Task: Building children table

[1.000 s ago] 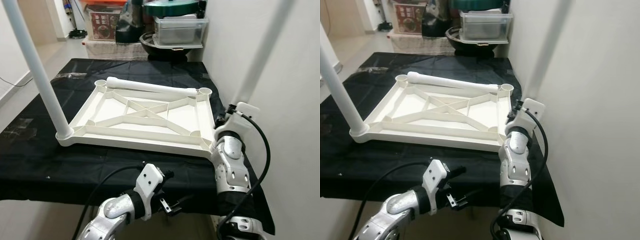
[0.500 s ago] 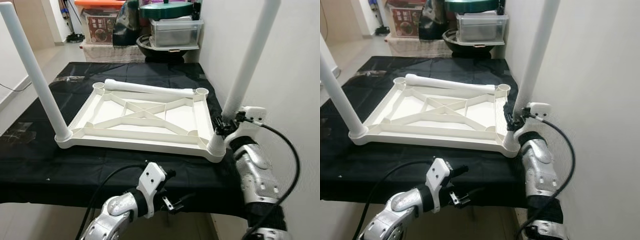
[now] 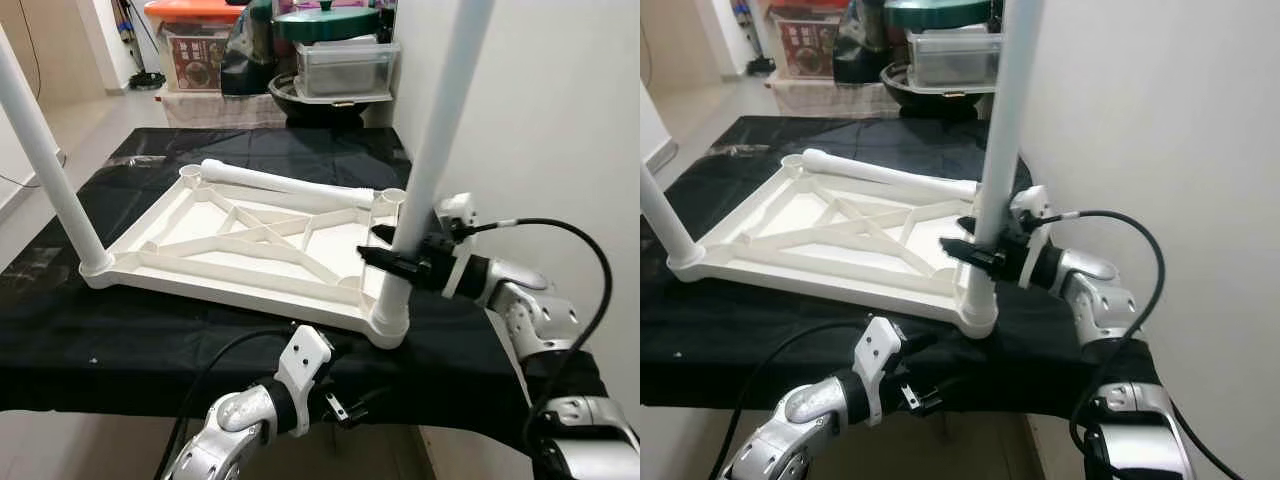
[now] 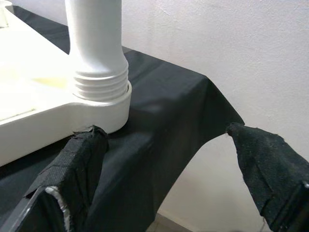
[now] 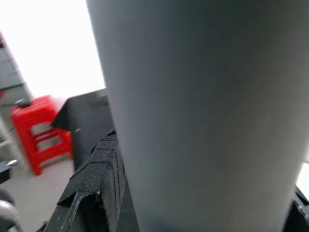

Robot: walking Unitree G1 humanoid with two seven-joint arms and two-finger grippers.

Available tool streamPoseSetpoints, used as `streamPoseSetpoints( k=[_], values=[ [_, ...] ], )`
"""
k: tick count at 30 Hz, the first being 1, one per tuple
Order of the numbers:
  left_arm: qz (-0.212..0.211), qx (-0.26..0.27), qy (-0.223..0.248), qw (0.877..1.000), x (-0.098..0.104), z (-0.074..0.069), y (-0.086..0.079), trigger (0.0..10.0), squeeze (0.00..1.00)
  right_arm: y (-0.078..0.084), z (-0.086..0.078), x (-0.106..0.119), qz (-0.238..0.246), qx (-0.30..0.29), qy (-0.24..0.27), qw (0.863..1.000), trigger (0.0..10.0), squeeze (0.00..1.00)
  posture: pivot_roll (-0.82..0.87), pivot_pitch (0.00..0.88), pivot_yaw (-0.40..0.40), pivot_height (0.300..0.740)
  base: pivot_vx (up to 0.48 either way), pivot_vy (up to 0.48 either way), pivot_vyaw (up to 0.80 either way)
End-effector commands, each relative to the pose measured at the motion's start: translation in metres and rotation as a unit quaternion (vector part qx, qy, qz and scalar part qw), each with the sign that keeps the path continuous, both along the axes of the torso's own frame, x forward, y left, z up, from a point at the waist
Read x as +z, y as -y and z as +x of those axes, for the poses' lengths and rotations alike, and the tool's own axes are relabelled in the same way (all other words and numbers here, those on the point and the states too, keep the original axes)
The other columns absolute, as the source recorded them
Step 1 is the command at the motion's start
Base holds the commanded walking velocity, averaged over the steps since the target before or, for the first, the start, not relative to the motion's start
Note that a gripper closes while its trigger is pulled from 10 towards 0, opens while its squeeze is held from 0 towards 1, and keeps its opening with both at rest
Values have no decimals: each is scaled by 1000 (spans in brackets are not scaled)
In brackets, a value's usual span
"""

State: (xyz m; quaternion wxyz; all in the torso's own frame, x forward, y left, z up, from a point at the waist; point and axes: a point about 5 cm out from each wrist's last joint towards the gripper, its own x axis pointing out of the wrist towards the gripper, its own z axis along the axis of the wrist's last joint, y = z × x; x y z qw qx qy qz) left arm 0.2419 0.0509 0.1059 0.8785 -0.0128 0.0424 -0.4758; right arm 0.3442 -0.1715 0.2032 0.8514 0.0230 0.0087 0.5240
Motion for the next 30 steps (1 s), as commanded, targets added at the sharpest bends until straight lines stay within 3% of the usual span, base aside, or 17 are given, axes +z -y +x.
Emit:
streamPoseSetpoints(
  k=[1, 2, 3, 4, 12, 14, 15, 17, 18, 20, 21, 23, 25, 27, 28, 29, 30],
  values=[
    [6, 1, 3, 1000, -1, -1, -1, 10000, 0, -10, -1, 1, -3, 37, -1, 999, 10000, 0, 186, 0, -63, 740, 0, 0, 0],
    [6, 1, 3, 1000, -2, -1, -2, 10000, 0, -13, -1, -1, -5, 36, 0, 999, 1529, 0, 190, 0, -54, 740, 0, 0, 0],
    [6, 1, 3, 1000, -2, -1, -2, 10000, 0, -14, -1, -2, -6, 35, 1, 999, 1529, 0, 190, 0, -54, 740, 0, 0, 0],
    [6, 1, 3, 1000, -3, -1, -3, 10000, 0, -14, 1, -3, -3, 16, 7, 1000, 0, 0, 192, 0, -55, 740, 0, 0, 0],
    [9, -1, 4, 1000, -4, 0, -3, 10000, 0, 0, 18, -10, 7, -182, 25, 983, 0, 0, 197, 0, -56, 740, 0, 0, 0],
    [11, -2, 5, 1000, -5, 0, -4, 10000, 0, 40, 28, -16, 12, -469, -2, 883, 0, 0, 185, 0, -42, 740, 0, 0, 0],
    [11, -2, 5, 1000, -5, 0, -4, 10000, 0, 40, 28, -16, 12, -469, -2, 883, 0, 0, 185, 0, -42, 740, 0, 0, 0],
    [12, -4, 5, 1000, -5, 1, -4, 10000, 0, 68, 17, -20, 13, -625, -16, 780, 0, 0, 174, 0, -30, 740, 0, 0, 0],
    [12, -4, 5, 1000, -5, 1, -4, 10000, 0, 68, 17, -20, 13, -625, -16, 780, 0, 0, 174, 0, -30, 740, 0, 0, 0],
    [13, -8, 5, 1000, -5, 2, -3, 10000, 0, 80, -4, -24, 24, -726, -29, 686, 0, 0, 174, 0, -32, 740, 0, 0, 0],
    [13, -8, 5, 1000, -5, 2, -3, 10000, 0, 80, -4, -24, 24, -726, -29, 686, 0, 0, 174, 0, -32, 740, 0, 0, 0],
    [14, -9, 6, 1000, -5, 3, -3, 10000, 0, 70, -20, -27, 51, -775, -41, 628, 0, 0, 177, 0, -35, 740, 0, 0, 0],
    [15, -9, 7, 1000, -5, 4, -3, 10000, 0, 65, -23, -28, 60, -786, -48, 614, 0, 0, 180, 0, -35, 740, 0, 0, 0],
    [15, -7, 8, 1000, -5, 4, -3, 10000, 0, 53, -20, -27, 72, -779, -45, 621, 0, 0, 184, 0, -40, 740, 0, 0, 0],
    [15, -6, 8, 1000, -4, 4, -3, 10000, 0, 37, -13, -25, 82, -752, -34, 653, 1294, 0, 184, 0, -40, 740, 0, 0, 0],
    [15, -5, 8, 1000, -5, 5, -2, 10000, 0, 23, -7, -23, 92, -720, -19, 687, 10000, 929, 186, 0, -41, 740, 0, 0, 0],
    [15, -5, 8, 1000, -5, 6, -2, 10000, 0, 15, -3, -23, 97, -698, -9, 709, 10000, 929, 186, 0, -41, 740, 0, 0, 0]
  ],
)
